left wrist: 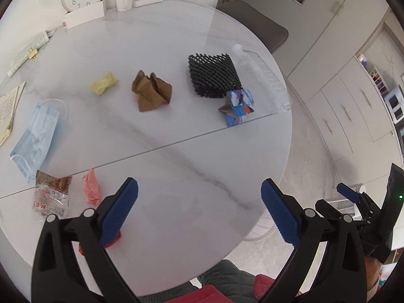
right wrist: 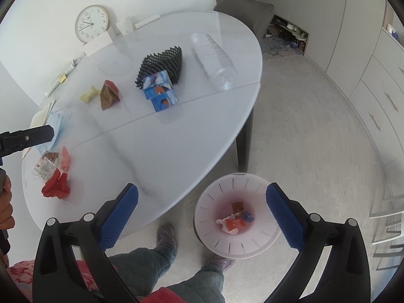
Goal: Collect trash
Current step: 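Move both tools back over the table toward the brown bag and box, then grasp the blue picture box with the right tool while the left grasps the brown bag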
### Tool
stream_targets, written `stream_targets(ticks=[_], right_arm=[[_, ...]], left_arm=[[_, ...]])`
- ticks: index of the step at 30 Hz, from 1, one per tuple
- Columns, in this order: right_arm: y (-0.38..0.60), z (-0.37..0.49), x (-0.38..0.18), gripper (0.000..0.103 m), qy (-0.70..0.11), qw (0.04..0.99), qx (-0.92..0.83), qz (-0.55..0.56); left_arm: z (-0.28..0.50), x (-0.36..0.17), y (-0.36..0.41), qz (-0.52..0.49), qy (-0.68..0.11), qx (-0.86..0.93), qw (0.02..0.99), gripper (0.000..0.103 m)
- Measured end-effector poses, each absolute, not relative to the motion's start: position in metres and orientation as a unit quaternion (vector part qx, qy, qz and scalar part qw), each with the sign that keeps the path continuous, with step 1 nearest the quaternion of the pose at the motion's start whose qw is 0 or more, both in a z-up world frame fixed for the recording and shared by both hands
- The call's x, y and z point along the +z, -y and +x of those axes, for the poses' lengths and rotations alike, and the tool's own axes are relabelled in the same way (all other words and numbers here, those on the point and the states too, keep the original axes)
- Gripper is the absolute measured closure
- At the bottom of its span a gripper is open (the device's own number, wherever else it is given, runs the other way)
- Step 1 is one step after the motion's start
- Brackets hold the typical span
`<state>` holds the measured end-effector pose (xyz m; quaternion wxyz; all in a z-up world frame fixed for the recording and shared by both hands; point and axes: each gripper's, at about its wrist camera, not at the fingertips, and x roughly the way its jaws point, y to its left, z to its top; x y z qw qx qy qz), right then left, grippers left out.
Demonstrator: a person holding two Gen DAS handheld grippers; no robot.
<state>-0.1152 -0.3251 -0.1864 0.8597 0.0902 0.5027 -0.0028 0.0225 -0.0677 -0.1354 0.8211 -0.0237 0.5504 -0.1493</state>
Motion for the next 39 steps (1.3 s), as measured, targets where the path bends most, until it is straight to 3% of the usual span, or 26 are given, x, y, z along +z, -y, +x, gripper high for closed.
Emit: stream_targets(ticks=[19, 39], right_arm=[[0.277, -0.037, -0.166, 0.003, -0.474, 0.879, 0.027, 0.037], [0.269, 0.058, -0.231, 0.003, -0.516, 0.855, 0.026, 0.054]], left_arm=[[0.094, -0.142, 0.051, -0.016, -0.511, -0.130, 0.849, 0.009], [0.213, -0.235, 0.060, -0.049, -0.567, -0.041, 0.822, 0.009]])
